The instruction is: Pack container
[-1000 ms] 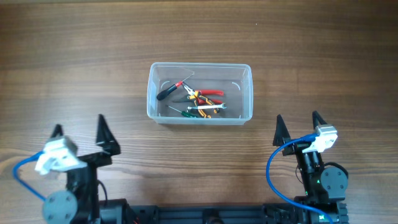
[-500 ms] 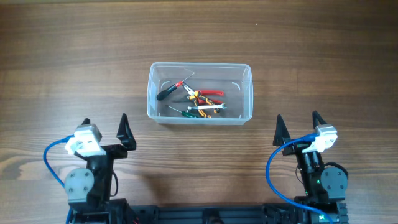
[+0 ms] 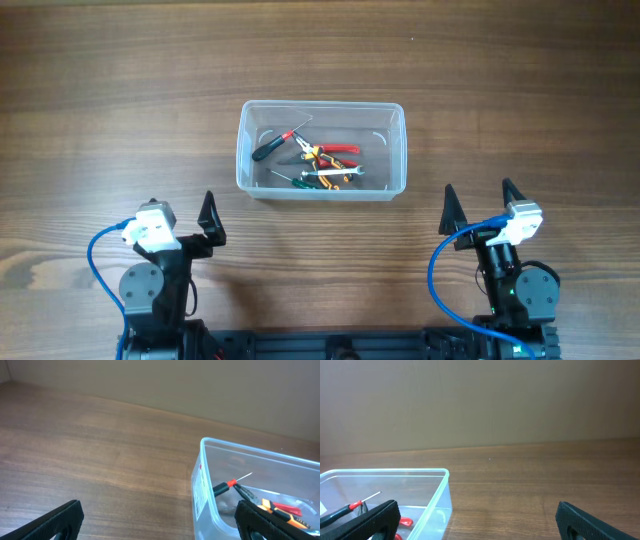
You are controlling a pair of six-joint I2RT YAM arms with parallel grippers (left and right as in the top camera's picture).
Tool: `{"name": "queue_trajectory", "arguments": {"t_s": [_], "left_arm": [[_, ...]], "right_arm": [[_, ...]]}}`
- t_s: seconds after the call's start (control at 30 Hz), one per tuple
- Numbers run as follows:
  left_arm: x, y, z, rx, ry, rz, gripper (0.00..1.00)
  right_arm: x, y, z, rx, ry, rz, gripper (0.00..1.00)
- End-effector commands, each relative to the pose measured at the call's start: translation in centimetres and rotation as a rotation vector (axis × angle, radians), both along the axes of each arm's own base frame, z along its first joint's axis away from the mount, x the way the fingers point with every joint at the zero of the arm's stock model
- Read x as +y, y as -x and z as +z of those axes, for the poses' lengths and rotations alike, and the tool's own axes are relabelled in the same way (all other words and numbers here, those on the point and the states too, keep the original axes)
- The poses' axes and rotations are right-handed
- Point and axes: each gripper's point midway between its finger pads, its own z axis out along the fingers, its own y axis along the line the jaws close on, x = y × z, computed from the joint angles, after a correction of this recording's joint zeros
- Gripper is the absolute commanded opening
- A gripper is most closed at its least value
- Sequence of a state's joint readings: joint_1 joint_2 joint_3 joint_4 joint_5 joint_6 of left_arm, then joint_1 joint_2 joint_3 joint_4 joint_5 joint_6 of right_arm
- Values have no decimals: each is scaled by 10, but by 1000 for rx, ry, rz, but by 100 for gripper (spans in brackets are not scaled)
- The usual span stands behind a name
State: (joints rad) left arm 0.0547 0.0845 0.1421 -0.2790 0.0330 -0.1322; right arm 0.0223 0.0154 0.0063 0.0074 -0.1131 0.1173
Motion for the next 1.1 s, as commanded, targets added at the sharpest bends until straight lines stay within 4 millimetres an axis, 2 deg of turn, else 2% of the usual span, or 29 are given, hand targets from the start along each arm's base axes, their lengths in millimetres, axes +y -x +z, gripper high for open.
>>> {"name": "queue_trajectory", "arguments": {"t_s": [0.0,0.27,0.43,0.63,0.9,1.07], "left_arm": [[-2,0,-10,9,-7,-16,100],[-2,-1,-23,36,-5,-16,100],[-1,0,-19,20,-22,-15,100],[-1,1,-8,-30,-135,-39,100],[-2,1,-8,-27,-275,-71,100],[-2,1,-8,-27,-277,-71,100]], "right_arm": [[2,1,3,-17,12,13,100],[2,1,3,-17,12,13,100],[2,1,3,-17,11,13,100],[2,1,3,-17,12,13,100],[2,1,3,-17,11,13,100],[2,1,3,-17,12,13,100]]}}
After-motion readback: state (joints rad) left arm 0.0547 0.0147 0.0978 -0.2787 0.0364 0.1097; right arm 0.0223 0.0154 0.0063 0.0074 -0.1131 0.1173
